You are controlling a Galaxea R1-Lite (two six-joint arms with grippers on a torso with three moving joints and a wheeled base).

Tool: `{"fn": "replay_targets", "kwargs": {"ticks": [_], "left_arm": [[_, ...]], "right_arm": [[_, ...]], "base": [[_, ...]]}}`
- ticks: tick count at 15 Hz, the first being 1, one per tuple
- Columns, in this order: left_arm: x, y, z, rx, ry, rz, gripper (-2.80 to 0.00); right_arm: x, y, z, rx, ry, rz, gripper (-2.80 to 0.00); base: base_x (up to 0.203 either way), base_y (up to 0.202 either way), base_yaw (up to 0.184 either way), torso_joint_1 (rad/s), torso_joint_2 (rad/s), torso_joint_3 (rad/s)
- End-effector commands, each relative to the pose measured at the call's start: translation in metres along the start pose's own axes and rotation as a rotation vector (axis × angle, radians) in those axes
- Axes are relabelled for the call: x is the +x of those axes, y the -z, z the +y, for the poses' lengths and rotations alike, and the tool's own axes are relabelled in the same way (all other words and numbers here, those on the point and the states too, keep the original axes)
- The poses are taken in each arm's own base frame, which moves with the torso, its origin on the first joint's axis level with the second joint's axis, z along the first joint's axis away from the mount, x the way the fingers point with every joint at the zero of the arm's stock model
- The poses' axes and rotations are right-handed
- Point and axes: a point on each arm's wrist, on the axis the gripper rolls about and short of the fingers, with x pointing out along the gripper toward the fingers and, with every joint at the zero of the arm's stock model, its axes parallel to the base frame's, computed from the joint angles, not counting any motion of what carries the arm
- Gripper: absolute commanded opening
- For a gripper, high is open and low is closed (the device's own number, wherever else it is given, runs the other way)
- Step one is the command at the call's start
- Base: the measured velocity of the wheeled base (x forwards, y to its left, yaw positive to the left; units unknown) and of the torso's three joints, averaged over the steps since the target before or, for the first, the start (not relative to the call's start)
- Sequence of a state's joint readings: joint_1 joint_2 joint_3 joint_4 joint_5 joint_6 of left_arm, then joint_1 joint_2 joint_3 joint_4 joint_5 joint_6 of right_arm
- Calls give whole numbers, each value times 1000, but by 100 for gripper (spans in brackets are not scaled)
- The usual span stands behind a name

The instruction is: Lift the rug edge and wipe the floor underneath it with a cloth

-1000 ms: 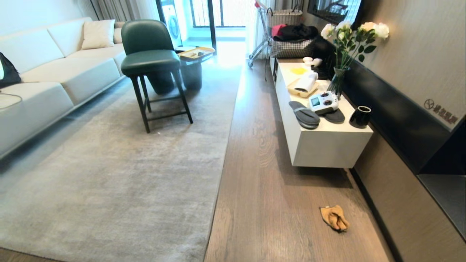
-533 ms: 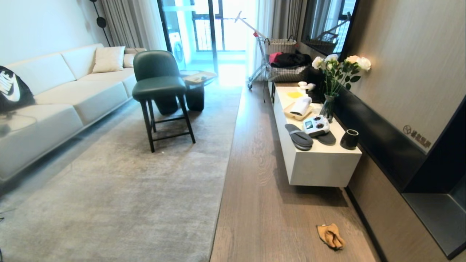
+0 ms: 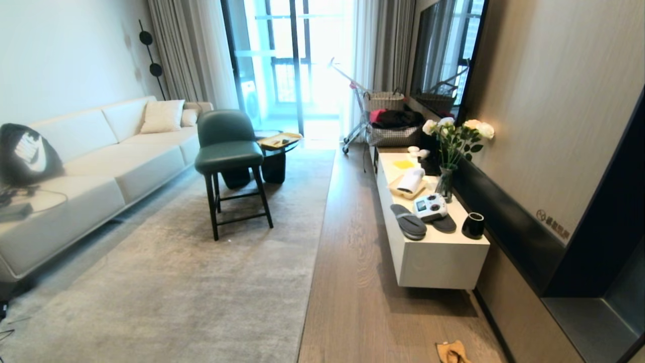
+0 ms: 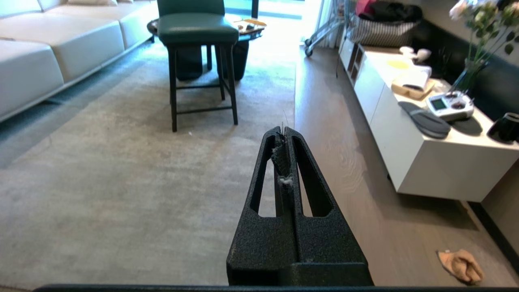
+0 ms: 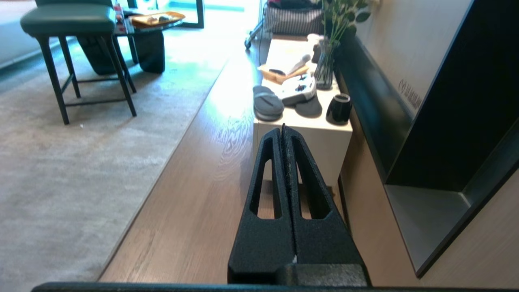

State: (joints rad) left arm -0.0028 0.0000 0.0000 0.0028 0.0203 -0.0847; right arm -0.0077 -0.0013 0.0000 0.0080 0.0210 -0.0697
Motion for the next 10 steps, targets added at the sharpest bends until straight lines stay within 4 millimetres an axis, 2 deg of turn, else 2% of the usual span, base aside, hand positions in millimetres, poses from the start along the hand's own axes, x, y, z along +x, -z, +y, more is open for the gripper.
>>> {"fn": "replay_targets", "kwargs": {"ticks": [1, 10], "left_arm": [[0, 0, 0, -1, -1, 0, -280], [0, 0, 0, -1, -1, 0, -280]], "right_arm": [[0, 0, 0, -1, -1, 1, -280], [0, 0, 0, -1, -1, 1, -280]], "base": [[0, 0, 0, 173, -510, -159], [0, 0, 0, 203, -555, -157]]}}
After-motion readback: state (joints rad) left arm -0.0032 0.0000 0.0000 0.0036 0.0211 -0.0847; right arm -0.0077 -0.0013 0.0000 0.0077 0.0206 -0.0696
